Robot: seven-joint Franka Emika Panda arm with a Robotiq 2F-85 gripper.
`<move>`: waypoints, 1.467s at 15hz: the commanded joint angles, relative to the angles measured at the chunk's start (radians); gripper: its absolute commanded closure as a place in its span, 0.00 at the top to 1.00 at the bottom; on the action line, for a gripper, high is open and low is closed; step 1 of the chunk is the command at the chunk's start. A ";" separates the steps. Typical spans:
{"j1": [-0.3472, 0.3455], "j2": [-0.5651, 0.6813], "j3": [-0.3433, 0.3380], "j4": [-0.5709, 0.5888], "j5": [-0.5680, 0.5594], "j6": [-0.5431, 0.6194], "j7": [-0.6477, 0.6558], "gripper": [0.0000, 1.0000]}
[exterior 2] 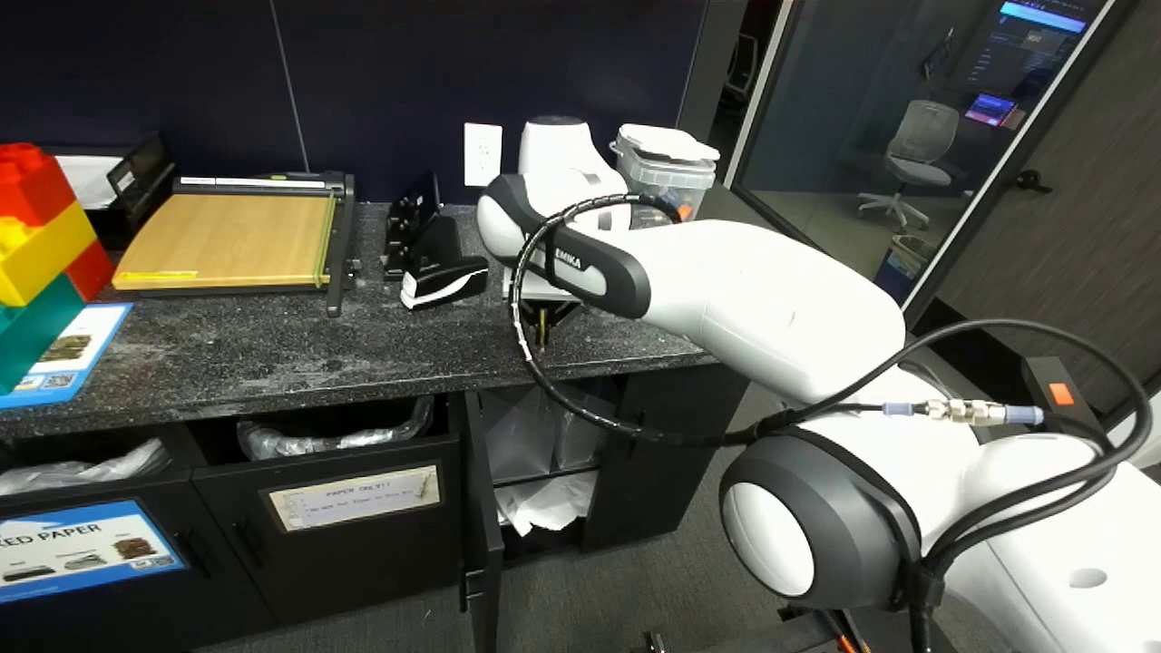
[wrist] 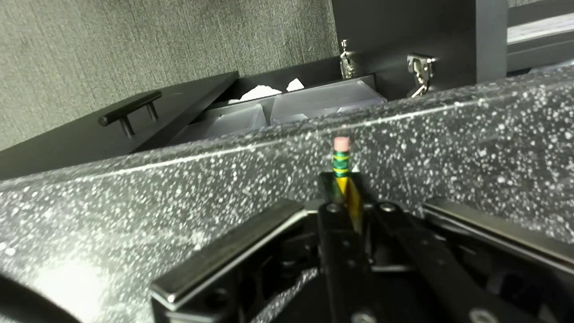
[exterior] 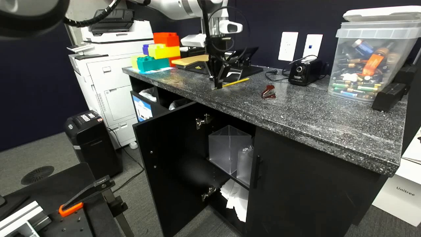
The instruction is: Move the pencil to the right
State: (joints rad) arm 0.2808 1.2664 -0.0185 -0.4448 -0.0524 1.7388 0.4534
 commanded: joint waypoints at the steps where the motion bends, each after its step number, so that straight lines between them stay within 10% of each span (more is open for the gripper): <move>1: -0.052 -0.082 -0.023 -0.013 -0.008 -0.087 -0.076 0.02; 11: -0.276 -0.031 -0.104 0.018 -0.048 -0.154 -0.248 0.02; 22: -0.289 0.067 -0.138 0.023 -0.106 -0.145 -0.271 0.02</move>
State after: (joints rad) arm -0.0165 1.3038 -0.1427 -0.4568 -0.1345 1.6069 0.1987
